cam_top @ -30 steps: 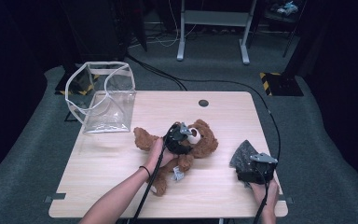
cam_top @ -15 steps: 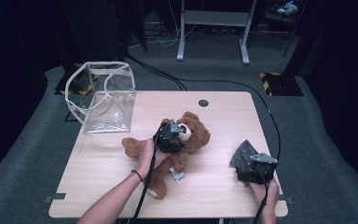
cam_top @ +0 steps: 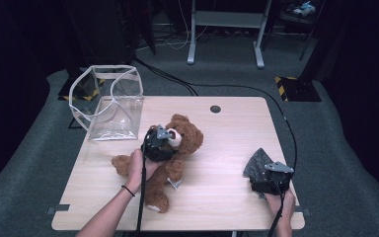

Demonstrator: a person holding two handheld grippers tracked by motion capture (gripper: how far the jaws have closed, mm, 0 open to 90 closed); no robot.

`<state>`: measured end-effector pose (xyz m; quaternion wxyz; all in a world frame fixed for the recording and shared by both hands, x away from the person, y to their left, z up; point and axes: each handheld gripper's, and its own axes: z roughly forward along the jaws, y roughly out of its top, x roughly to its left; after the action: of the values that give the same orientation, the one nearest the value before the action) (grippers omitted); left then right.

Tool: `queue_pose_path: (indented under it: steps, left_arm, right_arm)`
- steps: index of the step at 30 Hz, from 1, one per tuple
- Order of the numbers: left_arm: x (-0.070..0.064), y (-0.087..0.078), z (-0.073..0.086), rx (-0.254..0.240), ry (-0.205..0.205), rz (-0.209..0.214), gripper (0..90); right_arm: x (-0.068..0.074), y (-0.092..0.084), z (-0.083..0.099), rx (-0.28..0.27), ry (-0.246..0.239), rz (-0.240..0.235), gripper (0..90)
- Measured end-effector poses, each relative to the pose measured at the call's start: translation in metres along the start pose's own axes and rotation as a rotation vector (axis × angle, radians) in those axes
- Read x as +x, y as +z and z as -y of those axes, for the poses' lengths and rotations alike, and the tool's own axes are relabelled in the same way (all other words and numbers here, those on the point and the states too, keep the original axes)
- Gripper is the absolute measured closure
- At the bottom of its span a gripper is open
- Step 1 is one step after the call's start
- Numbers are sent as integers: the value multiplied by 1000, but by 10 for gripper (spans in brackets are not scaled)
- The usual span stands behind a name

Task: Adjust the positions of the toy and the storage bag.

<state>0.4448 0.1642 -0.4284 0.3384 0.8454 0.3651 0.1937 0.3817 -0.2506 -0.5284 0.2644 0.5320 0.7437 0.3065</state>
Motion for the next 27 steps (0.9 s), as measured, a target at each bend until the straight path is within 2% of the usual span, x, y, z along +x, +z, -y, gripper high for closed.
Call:
queue_pose_path:
  steps: [8,11,13,19,23,25,27]
  left_arm:
    - [20,-18,19,-21,-62,-40,574]
    - [26,-24,23,-13,-67,-50,577]
    - [32,-32,30,-22,-92,-80,578]
    - [44,-44,44,-13,-134,-113,576]
    - [56,-54,59,2,-189,-143,571]
    - [60,-56,63,17,-197,-145,567]
    - [63,-57,68,11,-231,-153,563]
  right_arm:
    - [0,0,0,0,-5,-2,11]
    - [-1,0,0,-1,-9,-3,11]
    - [-1,0,0,0,-9,-3,11]
    - [0,1,0,-1,-8,0,11]
    - [0,1,0,-1,-8,1,11]
    - [0,1,0,0,-6,1,11]
    - [0,1,0,-1,-9,1,11]
